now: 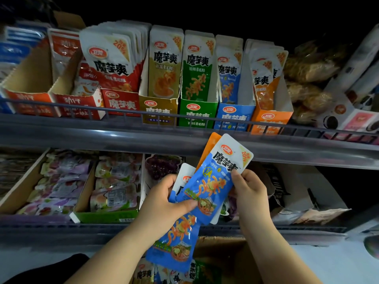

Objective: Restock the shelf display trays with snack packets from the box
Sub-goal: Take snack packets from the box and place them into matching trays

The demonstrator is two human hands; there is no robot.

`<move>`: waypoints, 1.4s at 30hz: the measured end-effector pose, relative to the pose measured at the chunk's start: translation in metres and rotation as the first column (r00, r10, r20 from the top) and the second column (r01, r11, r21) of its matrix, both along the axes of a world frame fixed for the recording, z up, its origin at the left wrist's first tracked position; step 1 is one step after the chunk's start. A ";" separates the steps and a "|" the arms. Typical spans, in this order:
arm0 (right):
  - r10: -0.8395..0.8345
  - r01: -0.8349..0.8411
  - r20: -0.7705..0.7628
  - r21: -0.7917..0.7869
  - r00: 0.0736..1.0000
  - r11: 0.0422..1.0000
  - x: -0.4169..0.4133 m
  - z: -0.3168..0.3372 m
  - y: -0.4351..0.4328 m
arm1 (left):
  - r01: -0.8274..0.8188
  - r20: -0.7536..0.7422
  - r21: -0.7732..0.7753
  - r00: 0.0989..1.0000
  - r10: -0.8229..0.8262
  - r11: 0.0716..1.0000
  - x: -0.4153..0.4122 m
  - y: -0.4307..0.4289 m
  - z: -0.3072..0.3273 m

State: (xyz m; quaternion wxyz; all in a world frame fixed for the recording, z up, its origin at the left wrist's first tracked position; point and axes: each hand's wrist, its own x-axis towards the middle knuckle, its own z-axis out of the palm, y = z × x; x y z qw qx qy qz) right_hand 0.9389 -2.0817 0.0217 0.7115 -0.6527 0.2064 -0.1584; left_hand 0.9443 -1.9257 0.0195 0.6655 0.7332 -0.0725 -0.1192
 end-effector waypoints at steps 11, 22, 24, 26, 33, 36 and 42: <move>0.190 -0.157 0.019 -0.486 0.982 0.860 -0.006 -0.008 0.012 | -0.104 -0.108 -0.148 0.990 0.089 0.983 0.000 0.002 0.002; 0.016 -0.004 0.116 -0.099 0.993 0.995 -0.007 -0.003 0.018 | -0.110 -0.116 -0.175 0.989 0.091 0.978 0.001 -0.002 0.003; -0.012 0.014 0.123 -0.014 0.992 1.000 -0.007 0.002 0.019 | -0.124 -0.123 -0.202 0.987 0.100 0.972 0.001 -0.001 0.006; -0.042 0.041 0.096 0.012 0.995 0.999 -0.009 0.011 0.019 | -0.130 -0.138 -0.238 0.985 0.099 0.963 0.001 -0.001 0.011; -0.096 0.099 0.064 -0.052 0.993 0.994 -0.006 0.033 0.014 | -0.141 -0.186 -0.296 0.979 0.088 0.945 0.000 0.002 0.022; -0.096 0.106 0.093 -0.111 0.991 0.988 -0.003 0.046 0.011 | -0.151 -0.165 -0.300 0.981 0.105 0.942 0.001 0.005 0.025; -0.086 0.149 0.171 -0.400 0.982 0.904 0.020 0.101 -0.022 | -0.168 -0.131 -0.315 0.982 0.132 0.934 0.006 0.017 0.033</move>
